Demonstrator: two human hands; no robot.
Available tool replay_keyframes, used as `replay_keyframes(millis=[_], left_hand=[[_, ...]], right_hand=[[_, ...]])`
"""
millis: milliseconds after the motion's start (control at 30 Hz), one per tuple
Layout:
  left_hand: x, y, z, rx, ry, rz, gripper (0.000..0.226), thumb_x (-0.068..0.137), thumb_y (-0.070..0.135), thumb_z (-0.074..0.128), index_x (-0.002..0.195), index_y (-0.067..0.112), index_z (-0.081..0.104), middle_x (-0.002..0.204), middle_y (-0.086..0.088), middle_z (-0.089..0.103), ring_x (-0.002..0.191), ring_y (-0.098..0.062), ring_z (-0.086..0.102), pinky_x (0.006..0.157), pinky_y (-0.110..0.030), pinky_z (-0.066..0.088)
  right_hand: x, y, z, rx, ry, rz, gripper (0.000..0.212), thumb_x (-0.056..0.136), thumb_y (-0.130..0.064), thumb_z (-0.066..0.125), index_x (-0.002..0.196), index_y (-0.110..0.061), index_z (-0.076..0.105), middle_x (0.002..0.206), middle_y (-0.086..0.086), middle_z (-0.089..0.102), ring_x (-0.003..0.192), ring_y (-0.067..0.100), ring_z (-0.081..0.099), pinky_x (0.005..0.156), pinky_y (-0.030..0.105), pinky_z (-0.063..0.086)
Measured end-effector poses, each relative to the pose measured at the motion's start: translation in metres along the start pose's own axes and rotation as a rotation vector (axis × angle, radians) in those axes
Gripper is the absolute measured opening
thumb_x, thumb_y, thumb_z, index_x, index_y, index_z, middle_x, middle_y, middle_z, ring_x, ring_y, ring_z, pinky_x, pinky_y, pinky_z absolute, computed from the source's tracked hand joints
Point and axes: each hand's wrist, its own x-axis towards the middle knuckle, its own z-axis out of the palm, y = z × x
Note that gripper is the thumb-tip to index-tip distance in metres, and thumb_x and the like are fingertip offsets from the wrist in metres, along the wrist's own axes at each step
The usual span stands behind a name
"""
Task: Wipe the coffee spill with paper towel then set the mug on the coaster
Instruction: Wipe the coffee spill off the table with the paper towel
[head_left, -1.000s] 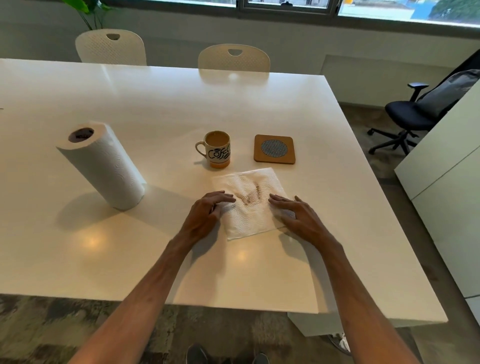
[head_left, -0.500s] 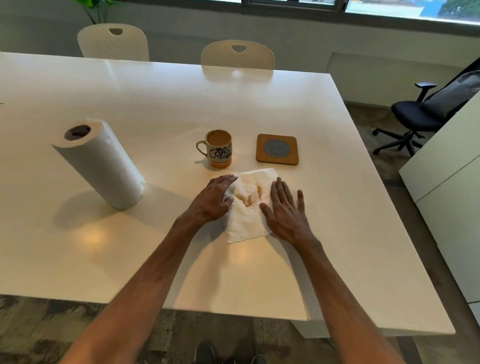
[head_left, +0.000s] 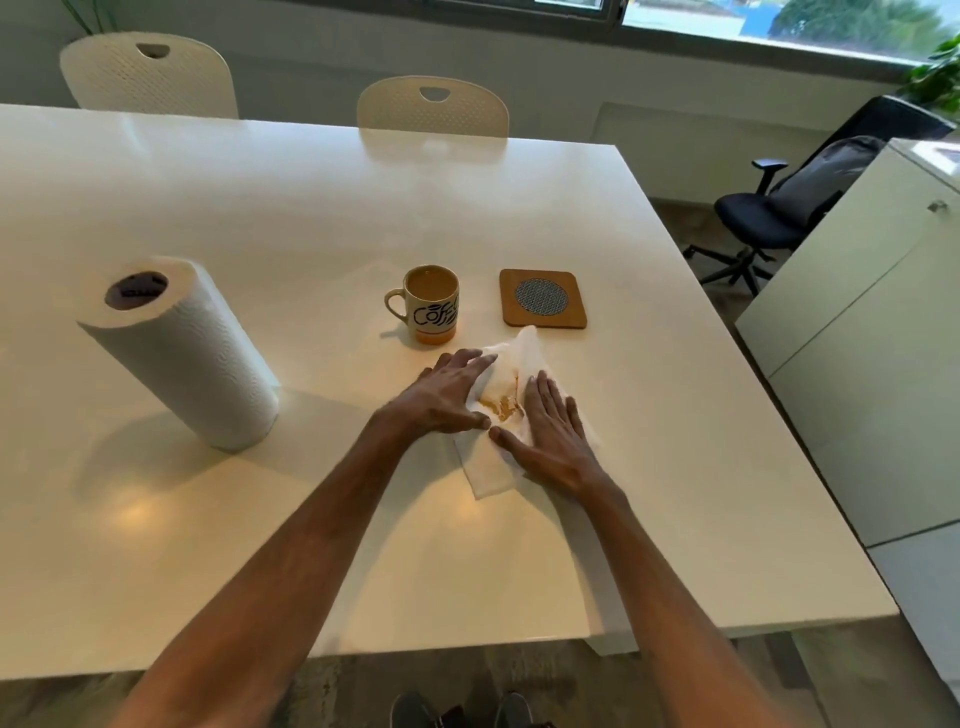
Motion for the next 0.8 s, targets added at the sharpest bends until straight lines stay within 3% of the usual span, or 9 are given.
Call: replay_keyframes(millis=[100, 200, 433, 533, 633, 800], left_hand=[[-0.002, -0.002, -0.001, 0.006, 0.075, 0.013, 0.109, 0.089, 0.049, 0.083, 0.173, 0.024, 0.017, 0.181, 0.003, 0.009, 0.165, -0.027, 0.011, 0.132, -0.057, 0.018], [-0.001, 0.0, -0.003, 0.002, 0.027, -0.017, 0.103, 0.093, 0.041, 0.081, 0.173, 0.023, 0.019, 0.178, -0.002, 0.021, 0.161, -0.029, 0.023, 0.129, -0.054, 0.028], [0.001, 0.009, -0.003, -0.286, 0.094, -0.117, 0.093, 0.093, 0.018, 0.075, 0.171, 0.019, 0.024, 0.161, -0.014, 0.048, 0.136, -0.029, 0.056, 0.115, -0.046, 0.051], [-0.002, 0.01, -0.002, -0.369, 0.177, -0.16, 0.094, 0.092, 0.005, 0.071, 0.171, 0.017, 0.021, 0.161, -0.017, 0.047, 0.128, -0.027, 0.061, 0.11, -0.042, 0.055], [-0.007, 0.012, -0.005, -0.383, 0.244, -0.146, 0.097, 0.094, 0.007, 0.072, 0.172, 0.023, 0.018, 0.166, -0.015, 0.041, 0.137, -0.031, 0.059, 0.113, -0.043, 0.054], [-0.01, 0.008, -0.007, -0.216, 0.13, -0.059, 0.077, 0.091, 0.007, 0.076, 0.161, 0.023, 0.047, 0.151, -0.01, 0.049, 0.125, -0.026, 0.061, 0.105, -0.036, 0.058]], right_hand=[[0.003, -0.004, 0.004, -0.032, 0.088, 0.095, 0.107, 0.1, -0.08, 0.036, 0.17, -0.015, -0.012, 0.178, 0.004, -0.02, 0.164, 0.017, -0.022, 0.132, 0.046, -0.018], [0.003, -0.008, 0.011, -0.034, 0.072, 0.097, 0.105, 0.101, -0.077, 0.037, 0.17, -0.013, -0.011, 0.178, 0.005, -0.018, 0.164, 0.018, -0.021, 0.133, 0.045, -0.015], [0.01, -0.027, 0.002, 0.263, -0.007, -0.05, 0.088, 0.112, -0.037, 0.047, 0.169, -0.024, -0.018, 0.181, -0.001, -0.003, 0.167, 0.017, 0.001, 0.135, 0.043, -0.007], [0.013, -0.031, 0.0, 0.353, -0.005, -0.079, 0.085, 0.111, -0.016, 0.045, 0.169, -0.028, -0.016, 0.179, -0.004, 0.015, 0.166, 0.023, 0.014, 0.136, 0.046, 0.009], [0.011, -0.027, 0.0, 0.409, -0.005, -0.099, 0.082, 0.112, -0.01, 0.045, 0.171, -0.032, -0.006, 0.176, -0.004, 0.026, 0.161, 0.028, 0.032, 0.128, 0.05, 0.03], [0.009, -0.022, 0.001, 0.4, 0.109, -0.155, 0.066, 0.11, -0.009, 0.047, 0.17, -0.025, 0.023, 0.169, 0.009, 0.042, 0.15, 0.033, 0.048, 0.121, 0.049, 0.043]])
